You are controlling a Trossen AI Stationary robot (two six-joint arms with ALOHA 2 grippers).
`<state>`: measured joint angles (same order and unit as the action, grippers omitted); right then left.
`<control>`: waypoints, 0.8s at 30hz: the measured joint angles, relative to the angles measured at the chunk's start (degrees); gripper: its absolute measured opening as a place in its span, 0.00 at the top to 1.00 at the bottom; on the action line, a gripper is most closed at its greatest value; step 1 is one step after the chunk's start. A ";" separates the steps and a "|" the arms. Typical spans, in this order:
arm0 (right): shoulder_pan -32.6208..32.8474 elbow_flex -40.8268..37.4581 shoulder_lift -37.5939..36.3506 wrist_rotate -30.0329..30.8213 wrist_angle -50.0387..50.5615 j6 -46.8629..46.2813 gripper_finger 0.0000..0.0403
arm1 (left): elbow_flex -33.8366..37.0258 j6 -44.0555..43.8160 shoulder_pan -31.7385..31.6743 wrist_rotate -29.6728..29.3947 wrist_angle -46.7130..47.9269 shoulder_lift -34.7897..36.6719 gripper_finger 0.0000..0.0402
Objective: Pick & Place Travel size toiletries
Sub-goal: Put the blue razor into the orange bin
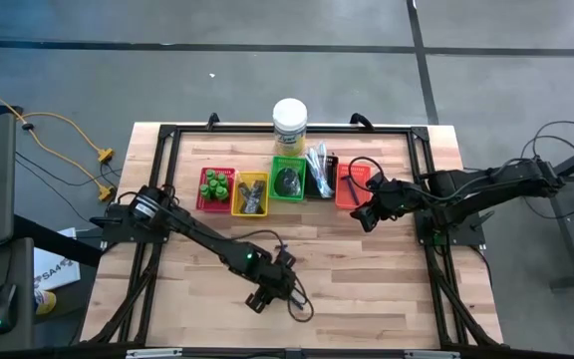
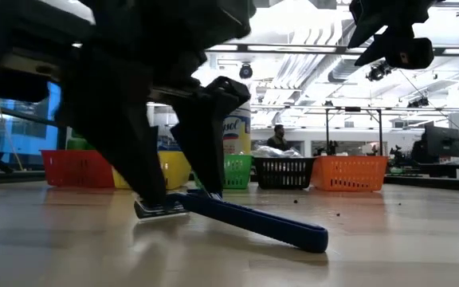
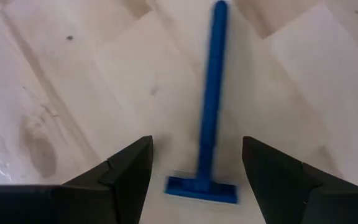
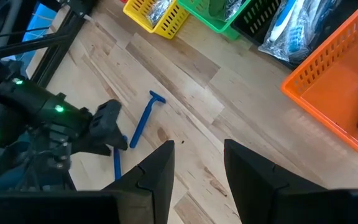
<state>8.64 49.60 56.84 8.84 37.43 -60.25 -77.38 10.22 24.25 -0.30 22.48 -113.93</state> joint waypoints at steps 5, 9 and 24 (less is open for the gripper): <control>0.00 0.00 -0.02 -0.03 0.00 0.00 0.68 | -0.02 -0.06 -1.23 2.08 -0.06 -0.79 0.40; 0.00 -0.01 -0.02 -0.27 0.02 0.00 0.68 | -0.02 0.95 -0.97 2.69 0.04 -0.79 0.40; 0.00 -0.02 -0.02 -0.24 0.03 0.02 0.68 | -0.02 1.55 -0.99 3.67 0.57 -0.79 0.58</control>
<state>8.64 49.58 56.82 8.60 37.46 -60.23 -77.41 11.77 23.27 3.37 23.05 -114.72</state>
